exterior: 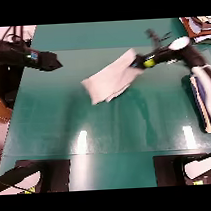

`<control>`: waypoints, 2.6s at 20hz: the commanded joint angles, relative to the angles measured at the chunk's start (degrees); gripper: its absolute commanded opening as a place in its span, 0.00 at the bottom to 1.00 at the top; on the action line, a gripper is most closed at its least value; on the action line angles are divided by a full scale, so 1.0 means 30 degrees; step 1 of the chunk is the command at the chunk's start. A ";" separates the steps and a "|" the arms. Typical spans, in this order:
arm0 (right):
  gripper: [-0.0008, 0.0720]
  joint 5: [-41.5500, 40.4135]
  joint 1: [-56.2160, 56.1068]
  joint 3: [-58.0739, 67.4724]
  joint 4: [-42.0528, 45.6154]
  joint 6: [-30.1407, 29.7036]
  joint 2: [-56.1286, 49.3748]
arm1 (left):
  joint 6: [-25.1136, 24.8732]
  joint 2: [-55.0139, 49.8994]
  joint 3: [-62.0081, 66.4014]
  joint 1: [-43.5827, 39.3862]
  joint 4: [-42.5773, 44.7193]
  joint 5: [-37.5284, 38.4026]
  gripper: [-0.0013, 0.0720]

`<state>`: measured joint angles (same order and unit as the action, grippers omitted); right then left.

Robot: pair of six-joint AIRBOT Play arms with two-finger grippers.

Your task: Fold the shirts.

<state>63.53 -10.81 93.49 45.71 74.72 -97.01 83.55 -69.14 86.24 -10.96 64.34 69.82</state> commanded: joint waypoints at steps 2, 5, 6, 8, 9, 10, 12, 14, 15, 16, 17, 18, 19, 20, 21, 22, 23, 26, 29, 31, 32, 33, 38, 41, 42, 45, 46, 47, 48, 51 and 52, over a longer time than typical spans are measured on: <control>0.03 -0.0321 0.6419 0.0109 0.0823 0.0313 0.2477 | 0.0015 -0.0007 0.0000 -0.3009 -0.0015 -0.1829 0.04; 0.03 -0.0845 1.0163 0.0109 0.0750 0.0321 0.2805 | 0.0022 -0.0007 0.0000 -0.4408 -0.0022 -0.2630 0.04; 0.03 -0.1071 1.1249 0.0109 0.0765 0.0321 0.2790 | 0.0022 -0.0007 0.0000 -0.4794 -0.0022 -0.2754 0.04; 0.03 -0.1800 1.2866 0.0109 0.0612 0.0459 0.2776 | 0.0022 -0.0007 0.0000 -0.5326 -0.0029 -0.2878 0.04; 0.03 -0.2229 1.3449 0.0109 0.0605 0.0481 0.2776 | 0.0051 -0.0007 0.0000 -0.5530 -0.0029 -0.3002 0.04; 0.03 -0.2521 1.3828 0.0109 0.0612 0.0481 0.2776 | 0.0102 -0.0007 0.0000 -0.5617 -0.0138 -0.3147 0.04; 0.03 -0.3111 1.4185 0.0109 0.0597 0.0474 0.2776 | 0.0189 -0.0007 0.0000 -0.5683 -0.0168 -0.3439 0.04; 0.03 -0.3548 1.4192 0.0138 -0.0153 0.0459 0.2783 | 0.0189 -0.0007 0.0000 -0.5676 -0.0160 -0.3643 0.04; 0.03 -0.3636 1.4192 0.0291 -0.0874 0.0430 0.2783 | 0.0189 -0.0007 0.0000 -0.5676 -0.0160 -0.3643 0.04; 0.03 -0.3643 1.4192 0.0750 -0.0823 0.0423 0.2783 | 0.0189 -0.0007 0.0000 -0.5676 -0.0160 -0.3606 0.04; 0.03 -0.3636 1.4192 0.1355 -0.0721 0.0408 0.2783 | 0.0189 -0.0007 0.0000 -0.5676 -0.0160 -0.3555 0.04; 0.03 -0.3621 1.4200 0.2120 -0.0714 0.0408 0.2783 | 0.0189 -0.0007 0.0000 -0.5676 -0.0160 -0.3526 0.04; 0.03 -0.3446 1.4331 0.2907 -0.0721 0.0386 0.2783 | 0.0182 -0.0007 0.0000 -0.5676 -0.0160 -0.3541 0.04; 0.03 -0.3060 1.4360 0.3687 -0.0707 0.0364 0.2790 | 0.0175 -0.0007 0.0000 -0.5676 -0.0160 -0.3534 0.04; 0.03 -0.2535 1.4528 0.4503 -0.0648 0.0204 0.2790 | 0.0175 -0.0007 0.0000 -0.5676 -0.0160 -0.3526 0.04; 0.03 -0.1974 1.4651 0.5151 -0.0503 0.0066 0.2790 | 0.0175 -0.0007 0.0000 -0.5683 -0.0160 -0.3534 0.04; 0.03 -0.1275 1.4841 0.5821 0.0233 0.0073 0.2790 | 0.0175 -0.0007 0.0000 -0.5676 -0.0160 -0.3526 0.04; 0.03 0.1005 1.5424 0.6725 0.1603 0.0095 0.3031 | 0.0175 -0.0007 0.0000 -0.5676 -0.0160 -0.3220 0.04; 0.03 0.2470 1.6269 0.6003 0.2849 0.0182 0.4051 | 0.0168 -0.0007 0.0000 -0.5676 -0.0160 -0.2761 0.04; 0.03 0.2499 1.7114 0.4255 0.2856 0.0175 0.5377 | 0.0168 -0.0007 0.0000 -0.5676 -0.0160 -0.2506 0.04; 0.03 0.2565 1.7588 0.3235 0.2856 0.0160 0.6047 | 0.0160 -0.0007 0.0000 -0.5676 -0.0160 -0.2397 0.04; 0.03 0.2674 1.8127 0.1989 0.2885 0.0131 0.6849 | 0.0160 -0.0007 0.0000 -0.5676 -0.0160 -0.2390 0.04; 0.03 0.3687 1.9985 -0.3861 0.7271 -0.0066 1.0826 | 0.0146 -0.0007 0.0000 -0.5676 -0.0153 -0.2397 0.04; 0.04 0.4029 2.0706 -0.6951 0.9464 -0.0066 1.2939 | 0.0000 -0.0007 0.0000 -0.5676 -0.0153 -0.2390 0.04; 0.11 0.4051 2.0968 -0.7686 1.0025 -0.0066 1.3500 | 0.0007 -0.0007 0.0000 -0.5676 -0.0153 -0.2397 0.04; 0.65 0.3905 2.1901 -0.9333 1.1322 -0.0058 1.4695 | 0.0000 -0.0007 0.0000 -0.5676 -0.0153 -0.2390 0.04; 0.66 0.4095 2.2236 -0.9508 1.1264 -0.0051 1.4790 | 0.0007 -0.0007 0.0000 -0.5676 -0.0153 -0.2390 0.04; 0.66 0.4357 2.2396 -0.9486 1.1096 -0.0044 1.4790 | 0.0007 -0.0007 0.0000 -0.5676 -0.0153 -0.2382 0.04; 0.66 0.4495 2.2360 -0.9384 1.0950 0.0146 1.4775 | 0.0007 -0.0007 0.0000 -0.5676 -0.0153 -0.2375 0.04; 0.66 0.4371 2.0720 -0.8575 0.7912 0.0437 1.4717 | 0.0007 -0.0007 0.0000 -0.5676 -0.0153 -0.2404 0.04; 0.66 0.4335 1.9526 -0.8306 0.6688 0.0452 1.4681 | 0.0007 -0.0007 0.0000 -0.5676 -0.0153 -0.2419 0.04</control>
<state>76.27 52.27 67.46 73.17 75.50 -53.25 83.59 -69.14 86.24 -27.97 63.86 62.67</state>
